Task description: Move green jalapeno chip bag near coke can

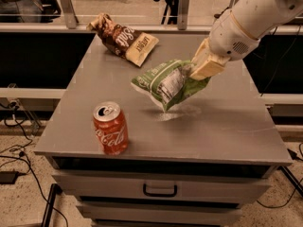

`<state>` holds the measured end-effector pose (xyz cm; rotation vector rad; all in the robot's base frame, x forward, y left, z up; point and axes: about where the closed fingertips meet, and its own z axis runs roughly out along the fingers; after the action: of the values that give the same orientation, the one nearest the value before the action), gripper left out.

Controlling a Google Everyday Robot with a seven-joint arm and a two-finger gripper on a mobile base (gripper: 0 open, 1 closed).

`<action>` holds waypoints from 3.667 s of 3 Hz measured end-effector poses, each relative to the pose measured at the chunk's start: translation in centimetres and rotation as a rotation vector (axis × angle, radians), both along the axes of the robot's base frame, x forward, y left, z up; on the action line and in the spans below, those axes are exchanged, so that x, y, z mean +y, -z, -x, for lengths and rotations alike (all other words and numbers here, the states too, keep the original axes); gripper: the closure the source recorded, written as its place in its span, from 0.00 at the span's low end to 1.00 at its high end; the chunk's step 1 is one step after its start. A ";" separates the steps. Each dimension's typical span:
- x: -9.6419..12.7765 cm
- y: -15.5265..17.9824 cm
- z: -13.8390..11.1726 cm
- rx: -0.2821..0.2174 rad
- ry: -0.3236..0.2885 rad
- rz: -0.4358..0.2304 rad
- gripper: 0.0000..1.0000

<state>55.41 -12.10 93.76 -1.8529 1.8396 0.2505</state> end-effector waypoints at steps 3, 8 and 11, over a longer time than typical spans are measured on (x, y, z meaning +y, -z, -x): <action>1.7 1.4 2.4 -0.014 -0.025 0.019 1.00; 4.1 2.1 4.6 -0.019 -0.072 0.022 0.29; 3.7 1.6 4.6 -0.038 -0.075 0.009 0.00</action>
Offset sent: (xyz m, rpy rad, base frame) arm -0.0337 0.0157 -0.0148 -0.0476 -0.0413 -0.0103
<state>50.83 -8.39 92.12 -1.9222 1.7509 0.2326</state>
